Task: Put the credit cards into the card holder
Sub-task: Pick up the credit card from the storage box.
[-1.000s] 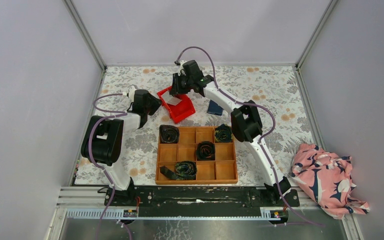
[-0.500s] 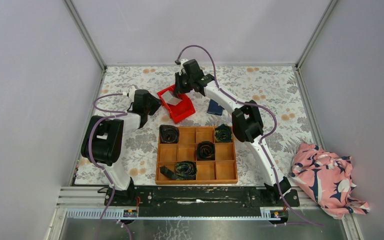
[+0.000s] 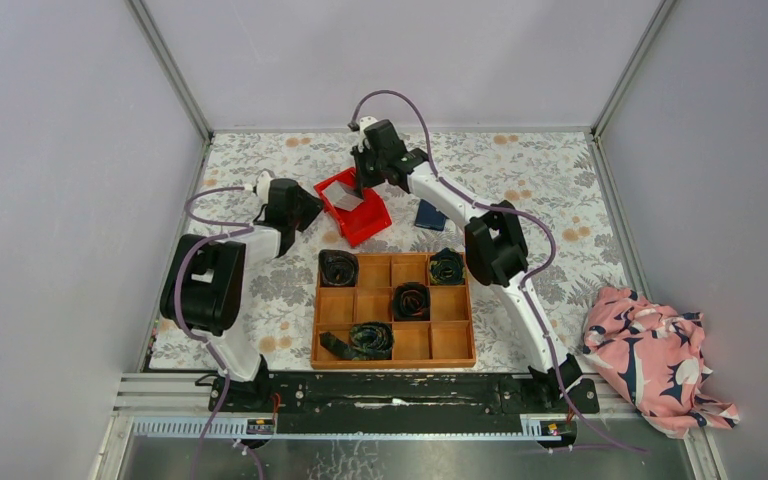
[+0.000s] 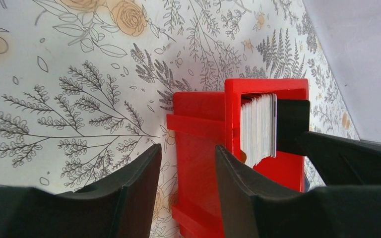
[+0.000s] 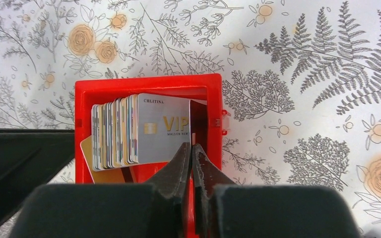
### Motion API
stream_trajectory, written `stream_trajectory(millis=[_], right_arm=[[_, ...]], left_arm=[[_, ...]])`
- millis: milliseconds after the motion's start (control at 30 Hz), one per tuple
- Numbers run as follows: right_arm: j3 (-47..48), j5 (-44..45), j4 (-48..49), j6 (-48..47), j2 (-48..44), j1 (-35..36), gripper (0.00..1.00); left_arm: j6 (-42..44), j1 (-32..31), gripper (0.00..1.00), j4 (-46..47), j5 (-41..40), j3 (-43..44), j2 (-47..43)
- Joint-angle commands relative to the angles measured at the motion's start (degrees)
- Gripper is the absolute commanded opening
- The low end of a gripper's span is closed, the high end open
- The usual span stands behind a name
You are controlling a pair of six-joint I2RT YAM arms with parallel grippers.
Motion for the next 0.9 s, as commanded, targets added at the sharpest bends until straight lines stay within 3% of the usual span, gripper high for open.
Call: stream_trajectory(millis=[0,267,533,667,867], right_arm=[[-0.95,3.45,-0.22,-3.83,-5.92,2.12,0.0],[-3.56,8.39,1.97,-7.96,-10.19,3.46,0.0],[-11.52,7.94,5.31,-7.68,-19.06,3.46,0.0],[-15.14,6.35,5.1,-6.82,-23.5,3.37,0.0],[-24.96,1.38,6.3,-4.12,-32.28,2.59,0.0]], left_arm=[[1.03,-0.45,0.53,-0.82,-3.83,0.86,-3.82],[3.48,-0.45,0.57,-3.92,-7.82,2.0,-8.37],[7.75,-0.49,0.59,-3.23,-7.71,2.42,-14.12],[9.76,-0.54,0.59,2.01,-3.73,0.46,-16.66],[12.36,-0.91,0.6,12.37,10.44,-1.08,-16.95]])
